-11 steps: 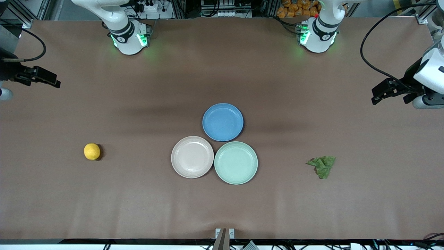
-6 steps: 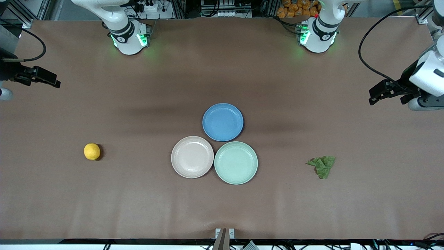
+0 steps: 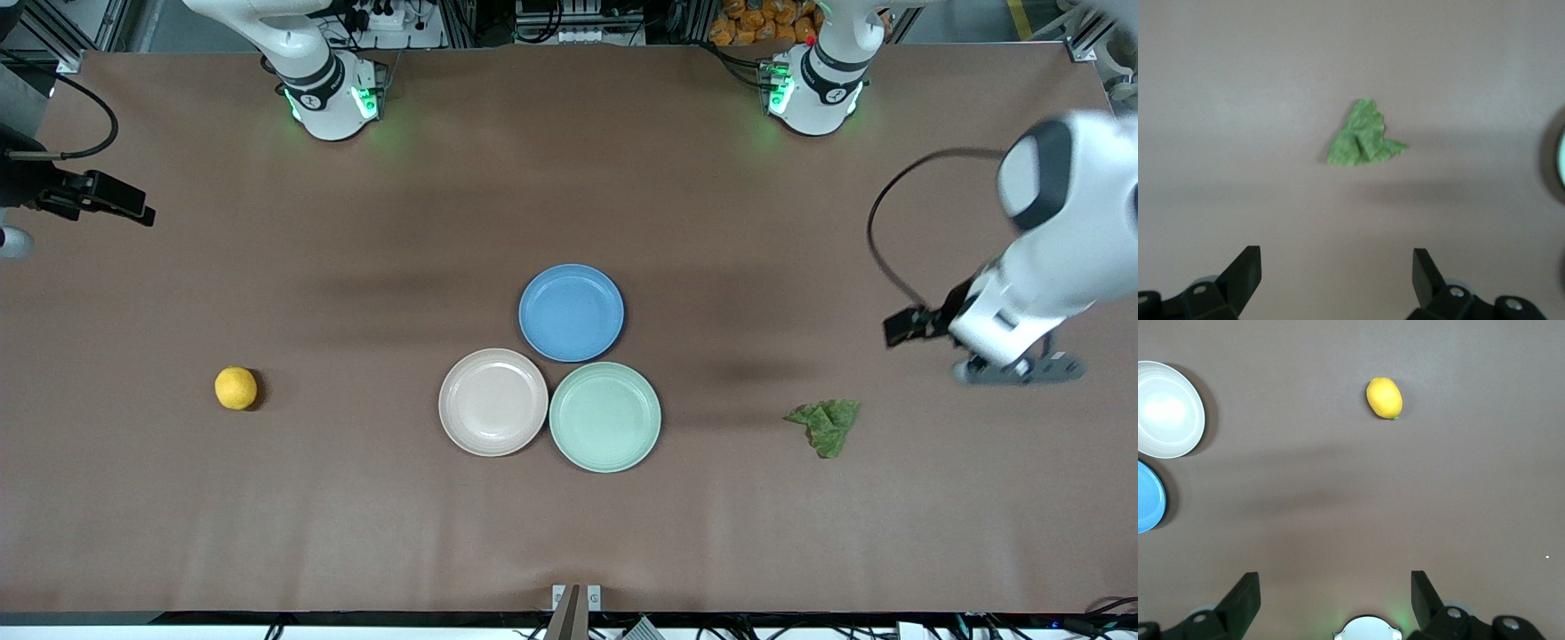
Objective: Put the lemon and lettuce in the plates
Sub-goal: 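Lower the left gripper and grasp the lettuce leaf while the right gripper reaches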
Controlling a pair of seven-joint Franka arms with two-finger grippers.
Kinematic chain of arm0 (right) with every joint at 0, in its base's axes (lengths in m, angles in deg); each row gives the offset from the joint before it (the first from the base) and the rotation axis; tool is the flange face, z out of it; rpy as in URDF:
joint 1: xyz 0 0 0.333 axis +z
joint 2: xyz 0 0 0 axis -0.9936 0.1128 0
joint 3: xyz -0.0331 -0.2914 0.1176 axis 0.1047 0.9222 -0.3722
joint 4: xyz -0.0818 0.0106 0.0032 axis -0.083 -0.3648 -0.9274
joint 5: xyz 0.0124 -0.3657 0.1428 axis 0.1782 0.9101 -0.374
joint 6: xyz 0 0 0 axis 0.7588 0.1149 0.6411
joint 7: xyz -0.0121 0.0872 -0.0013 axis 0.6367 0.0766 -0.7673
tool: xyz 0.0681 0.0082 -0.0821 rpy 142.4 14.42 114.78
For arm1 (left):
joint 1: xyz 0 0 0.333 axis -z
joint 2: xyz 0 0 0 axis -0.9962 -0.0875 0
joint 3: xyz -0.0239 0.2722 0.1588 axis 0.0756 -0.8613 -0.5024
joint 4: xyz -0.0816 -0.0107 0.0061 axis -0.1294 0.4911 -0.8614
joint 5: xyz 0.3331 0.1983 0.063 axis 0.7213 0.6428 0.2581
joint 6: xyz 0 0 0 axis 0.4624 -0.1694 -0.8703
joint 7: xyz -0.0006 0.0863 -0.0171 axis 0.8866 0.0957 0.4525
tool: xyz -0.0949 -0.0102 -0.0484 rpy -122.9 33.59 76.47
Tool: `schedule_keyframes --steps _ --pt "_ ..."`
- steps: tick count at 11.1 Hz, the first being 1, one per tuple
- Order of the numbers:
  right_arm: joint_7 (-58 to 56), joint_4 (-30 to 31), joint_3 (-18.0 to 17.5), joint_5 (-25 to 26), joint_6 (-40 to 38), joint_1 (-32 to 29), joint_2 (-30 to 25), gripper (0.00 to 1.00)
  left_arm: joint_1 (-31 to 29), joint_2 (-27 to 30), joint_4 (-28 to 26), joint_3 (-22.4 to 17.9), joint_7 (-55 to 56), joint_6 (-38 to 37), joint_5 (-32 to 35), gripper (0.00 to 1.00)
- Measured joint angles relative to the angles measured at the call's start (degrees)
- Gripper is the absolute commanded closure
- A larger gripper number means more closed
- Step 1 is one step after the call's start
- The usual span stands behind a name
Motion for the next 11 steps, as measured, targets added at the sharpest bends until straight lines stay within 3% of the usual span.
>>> schedule_keyframes --steps 6,10,11 --pt "0.0 0.19 0.41 0.04 1.18 -0.37 0.85 0.0 0.13 -17.99 -0.02 0.04 -0.02 24.71 0.55 0.0" --pt "-3.63 0.53 0.65 0.08 2.79 -2.79 2.36 0.0 0.16 -24.44 0.19 0.05 -0.05 28.64 3.95 0.02" --pt "-4.72 0.62 0.71 0.06 3.4 -3.56 3.2 0.0 0.19 -24.86 0.24 0.06 -0.05 28.64 4.13 0.1"
